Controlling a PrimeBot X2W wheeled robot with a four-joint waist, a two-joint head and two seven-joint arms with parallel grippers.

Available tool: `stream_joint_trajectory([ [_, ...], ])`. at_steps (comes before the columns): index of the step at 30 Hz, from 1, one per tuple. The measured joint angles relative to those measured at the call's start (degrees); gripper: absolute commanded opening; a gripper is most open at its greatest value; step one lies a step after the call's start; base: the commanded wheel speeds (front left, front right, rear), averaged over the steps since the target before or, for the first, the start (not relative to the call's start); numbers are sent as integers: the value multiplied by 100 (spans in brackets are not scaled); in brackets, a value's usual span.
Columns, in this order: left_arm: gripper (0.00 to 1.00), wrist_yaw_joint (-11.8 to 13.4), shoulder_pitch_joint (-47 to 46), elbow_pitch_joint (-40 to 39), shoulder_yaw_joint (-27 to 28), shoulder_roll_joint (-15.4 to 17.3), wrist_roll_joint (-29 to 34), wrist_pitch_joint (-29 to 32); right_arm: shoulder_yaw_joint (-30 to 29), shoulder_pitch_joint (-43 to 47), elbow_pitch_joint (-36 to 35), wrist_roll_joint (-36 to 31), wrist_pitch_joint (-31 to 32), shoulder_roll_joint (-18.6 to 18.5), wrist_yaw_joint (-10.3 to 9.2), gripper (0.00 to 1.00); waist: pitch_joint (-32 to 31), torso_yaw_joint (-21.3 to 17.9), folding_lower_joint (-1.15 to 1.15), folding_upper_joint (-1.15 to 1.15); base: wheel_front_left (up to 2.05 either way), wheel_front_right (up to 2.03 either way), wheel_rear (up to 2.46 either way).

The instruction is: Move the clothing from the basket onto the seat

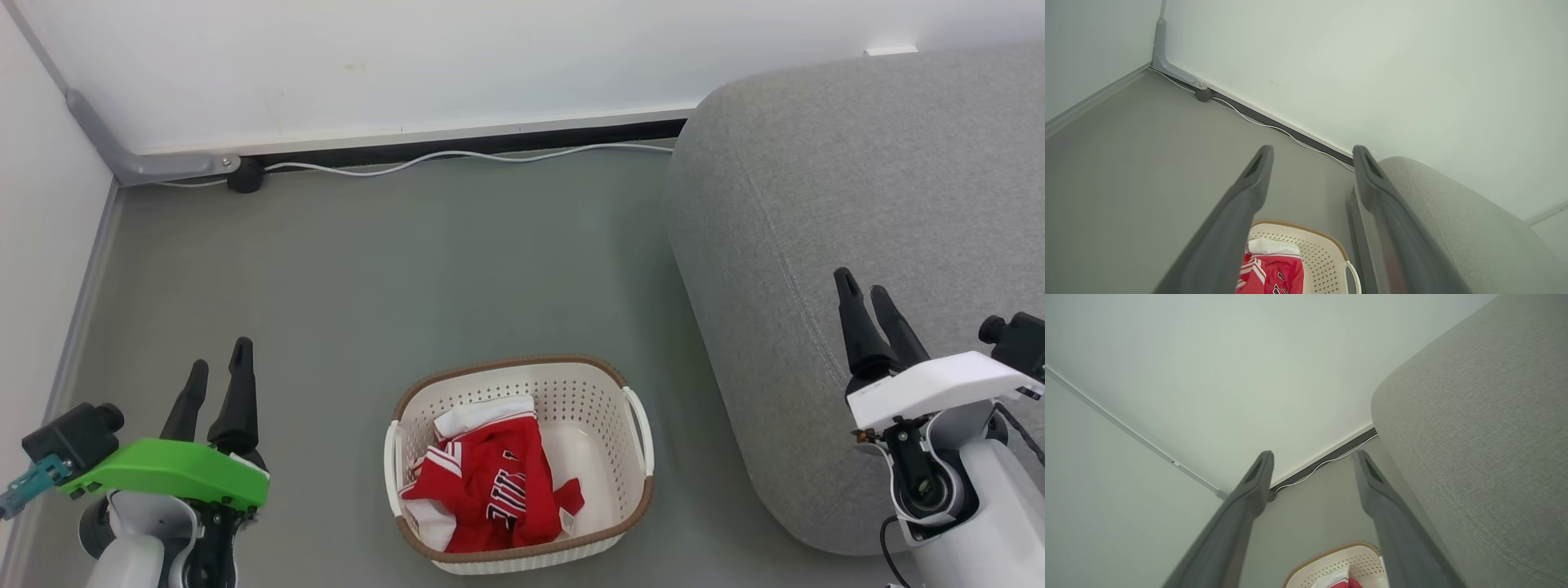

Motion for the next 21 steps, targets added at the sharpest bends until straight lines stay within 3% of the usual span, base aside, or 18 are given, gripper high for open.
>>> stream_joint_trajectory([
  [21,100,348,-2,36,-361,99,1501,-416,623,-113,229,-1601,-424,-132,-291,100,4,7,0,0,0,0,0],
])
